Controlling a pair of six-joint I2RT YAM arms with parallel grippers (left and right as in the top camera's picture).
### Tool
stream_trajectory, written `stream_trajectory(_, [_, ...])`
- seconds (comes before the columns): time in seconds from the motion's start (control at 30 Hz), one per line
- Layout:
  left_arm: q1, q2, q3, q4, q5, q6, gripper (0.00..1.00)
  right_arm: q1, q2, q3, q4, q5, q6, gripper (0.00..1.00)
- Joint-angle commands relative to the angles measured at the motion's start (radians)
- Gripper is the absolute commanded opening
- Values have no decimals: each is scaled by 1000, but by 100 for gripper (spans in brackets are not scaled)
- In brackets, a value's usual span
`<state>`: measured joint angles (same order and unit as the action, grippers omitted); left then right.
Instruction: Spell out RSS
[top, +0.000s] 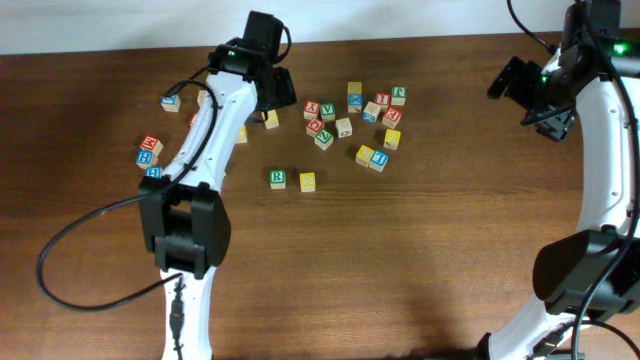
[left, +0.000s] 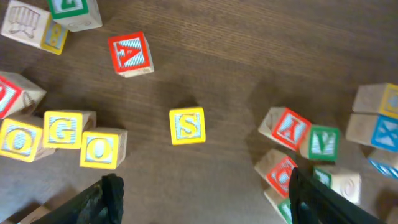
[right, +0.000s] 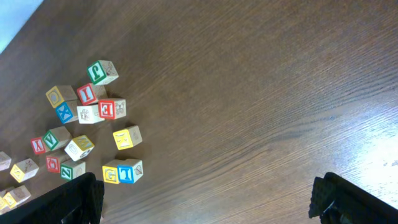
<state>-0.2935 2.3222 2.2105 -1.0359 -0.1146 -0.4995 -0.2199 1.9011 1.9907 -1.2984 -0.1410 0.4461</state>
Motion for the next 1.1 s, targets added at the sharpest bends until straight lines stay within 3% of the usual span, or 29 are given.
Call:
stream_trajectory(0.0, [2,57,5,27,-48,-31,70,3,6,-3,0,2,-5,99])
stream_trajectory(0.23, [2,137,5,84,-66,-31,62,3,6,-3,1,2,-5,98])
stream_trajectory(0.67, [2,199,3,125,-67,-31,59,3,6,-3,1,2,-5,98])
stream_trajectory(0.83, [2,203,2,135,-77,-31,52,3,6,-3,1,2,-5,98])
stream_trajectory(1.0, [2,242,2,126,-77,-31,57,3,6,-3,0,2,-5,99])
stream_trajectory(1.07, [3,255,2,119,-77,-31,55,3,6,-3,1,2,-5,98])
